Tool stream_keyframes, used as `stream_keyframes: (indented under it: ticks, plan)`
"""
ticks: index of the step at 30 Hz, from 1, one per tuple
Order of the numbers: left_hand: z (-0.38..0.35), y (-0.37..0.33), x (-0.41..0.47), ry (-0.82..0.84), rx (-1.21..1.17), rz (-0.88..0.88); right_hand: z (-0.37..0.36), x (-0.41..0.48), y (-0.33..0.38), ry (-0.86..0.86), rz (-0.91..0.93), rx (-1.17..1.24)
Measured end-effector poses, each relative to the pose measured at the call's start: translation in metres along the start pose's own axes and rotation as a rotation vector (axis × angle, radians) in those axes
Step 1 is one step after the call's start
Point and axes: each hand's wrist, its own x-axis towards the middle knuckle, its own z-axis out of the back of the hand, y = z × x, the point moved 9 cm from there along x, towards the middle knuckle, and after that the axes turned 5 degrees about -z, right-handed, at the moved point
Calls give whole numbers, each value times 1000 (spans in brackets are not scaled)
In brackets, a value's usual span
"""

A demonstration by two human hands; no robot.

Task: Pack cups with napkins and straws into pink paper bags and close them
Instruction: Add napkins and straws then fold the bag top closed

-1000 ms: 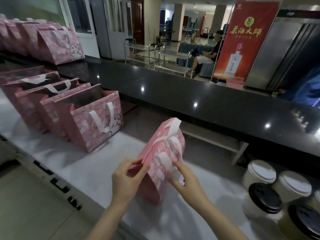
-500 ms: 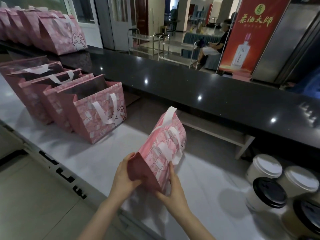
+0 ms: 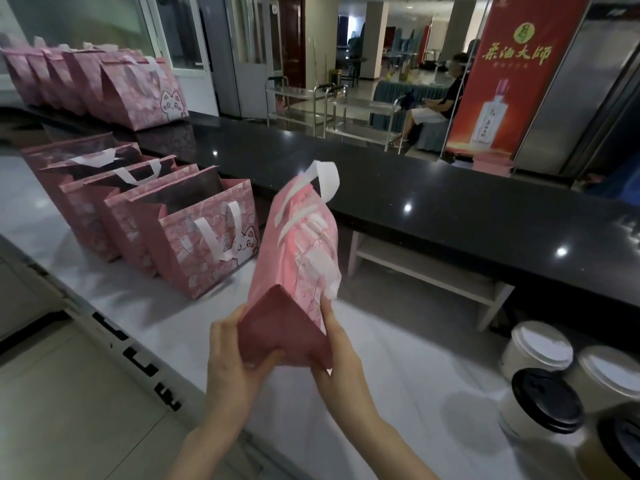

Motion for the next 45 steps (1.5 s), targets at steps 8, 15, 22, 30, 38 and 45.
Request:
stream_keyframes:
  ticks: [8,15,22,30,38,45]
  plan:
    - [-25,-105,92,-43,-183,-171,111,43,66,-263,187,25]
    - [-145,-203,125,206,-536,-272,249,35,40,-569,139,-110]
    - [-278,-278,99,446,-645,-305,360,-2,-22,-773,-46,-286]
    - [-379,-320,81,570,-623,-266,438,-12,-76,-889,-192,-356]
    - [-456,-351,87,631,-527,-286,503,10,-113,-927,-243,-396]
    - [-499,-367,95,656,-493,-291,538,26,-136,-909,-273,-382]
